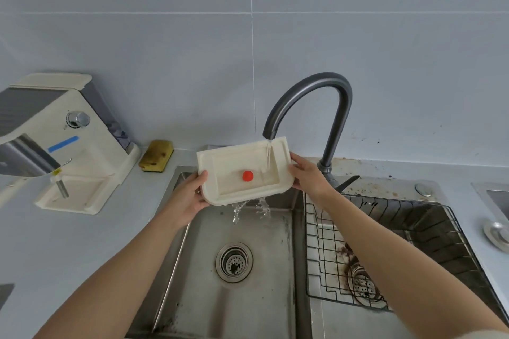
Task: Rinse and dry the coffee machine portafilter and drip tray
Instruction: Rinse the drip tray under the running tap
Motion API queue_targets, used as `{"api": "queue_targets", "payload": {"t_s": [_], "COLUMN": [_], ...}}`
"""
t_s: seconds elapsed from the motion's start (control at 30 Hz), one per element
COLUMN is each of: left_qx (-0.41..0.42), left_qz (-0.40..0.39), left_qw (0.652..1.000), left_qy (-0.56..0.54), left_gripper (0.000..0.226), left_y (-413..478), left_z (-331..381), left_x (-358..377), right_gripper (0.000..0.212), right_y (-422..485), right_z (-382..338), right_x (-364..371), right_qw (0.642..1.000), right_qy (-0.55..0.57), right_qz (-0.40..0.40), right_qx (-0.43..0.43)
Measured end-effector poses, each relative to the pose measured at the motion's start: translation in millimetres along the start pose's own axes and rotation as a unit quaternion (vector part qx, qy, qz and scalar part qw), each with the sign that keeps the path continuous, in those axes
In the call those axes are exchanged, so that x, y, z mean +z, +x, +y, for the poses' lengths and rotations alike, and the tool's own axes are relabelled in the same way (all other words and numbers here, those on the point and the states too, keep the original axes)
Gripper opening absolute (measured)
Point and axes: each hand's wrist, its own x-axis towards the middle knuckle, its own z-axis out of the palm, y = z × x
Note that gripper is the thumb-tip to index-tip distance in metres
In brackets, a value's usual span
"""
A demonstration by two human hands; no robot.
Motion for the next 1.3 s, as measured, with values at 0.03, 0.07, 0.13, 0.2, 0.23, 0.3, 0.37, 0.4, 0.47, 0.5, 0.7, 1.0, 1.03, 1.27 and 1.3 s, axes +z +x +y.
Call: {"api": "queue_targets", "payload": {"t_s": [0.03, 0.07, 0.13, 0.2, 0.23, 0.3, 0.37, 0.4, 0.47, 0.5, 0.7, 1.0, 1.03, 1.27, 1.3], "left_qx": [0.003, 0.005, 0.005, 0.004, 0.004, 0.001, -0.006, -0.009, -0.017, -0.021, -0.04, -0.048, -0.049, -0.063, -0.064], "left_qz": [-0.002, -0.008, -0.022, -0.036, -0.044, -0.058, -0.071, -0.081, -0.093, -0.095, -0.11, -0.13, -0.136, -0.176, -0.178], "left_qw": [1.0, 1.0, 0.999, 0.998, 0.997, 0.995, 0.994, 0.992, 0.991, 0.99, 0.982, 0.981, 0.98, 0.969, 0.969], "left_qy": [-0.008, -0.017, -0.036, -0.052, -0.063, -0.078, -0.087, -0.092, -0.096, -0.103, -0.145, -0.139, -0.136, -0.16, -0.16], "left_gripper": [0.015, 0.016, 0.018, 0.021, 0.025, 0.036, 0.048, 0.063, 0.092, 0.091, 0.102, 0.081, 0.092, 0.082, 0.073], "left_y": [1.8, 4.2, 8.8, 12.1, 13.3, 17.0, 17.7, 19.1, 22.1, 22.7, 30.0, 39.0, 39.4, 49.5, 49.1], "left_z": [0.9, 1.1, 0.0, -1.5, -2.7, -8.0, -12.4, -14.4, -19.4, -22.0, -44.4, -57.4, -56.9, -59.3, -58.3], "left_x": [1.6, 2.4, 2.1, 1.7, 1.2, -2.2, -6.3, -8.8, -12.8, -14.2, -21.2, -7.4, -5.5, 9.0, 12.6], "right_gripper": [0.042, 0.042, 0.041, 0.041, 0.042, 0.042, 0.042, 0.042, 0.043, 0.043, 0.041, 0.043, 0.043, 0.044, 0.044], "right_y": [0.3, 0.7, 0.7, 0.8, 1.6, 4.3, 7.0, 8.0, 9.9, 10.5, 11.1, 8.3, 8.0, 6.2, 5.4], "right_z": [-3.0, -5.8, -12.0, -17.5, -19.4, -21.3, -21.4, -21.5, -21.6, -22.3, -30.7, -39.4, -39.9, -46.8, -47.5], "right_x": [-0.7, -2.0, -3.7, -3.9, -3.9, -3.2, -1.4, -0.6, 1.7, 2.8, 6.6, -1.9, -3.7, -19.1, -21.5], "right_qw": [1.0, 1.0, 0.999, 0.997, 0.996, 0.994, 0.993, 0.992, 0.989, 0.987, 0.977, 0.962, 0.959, 0.949, 0.95], "right_qy": [-0.004, -0.009, -0.024, -0.046, -0.058, -0.077, -0.096, -0.107, -0.132, -0.143, -0.205, -0.264, -0.273, -0.3, -0.298], "right_qz": [0.0, 0.001, 0.004, 0.008, 0.01, 0.013, 0.017, 0.02, 0.02, 0.021, 0.033, 0.049, 0.052, 0.079, 0.084], "right_qx": [-0.011, -0.022, -0.044, -0.061, -0.067, -0.075, -0.073, -0.07, -0.067, -0.064, -0.054, -0.054, -0.054, -0.047, -0.045]}}
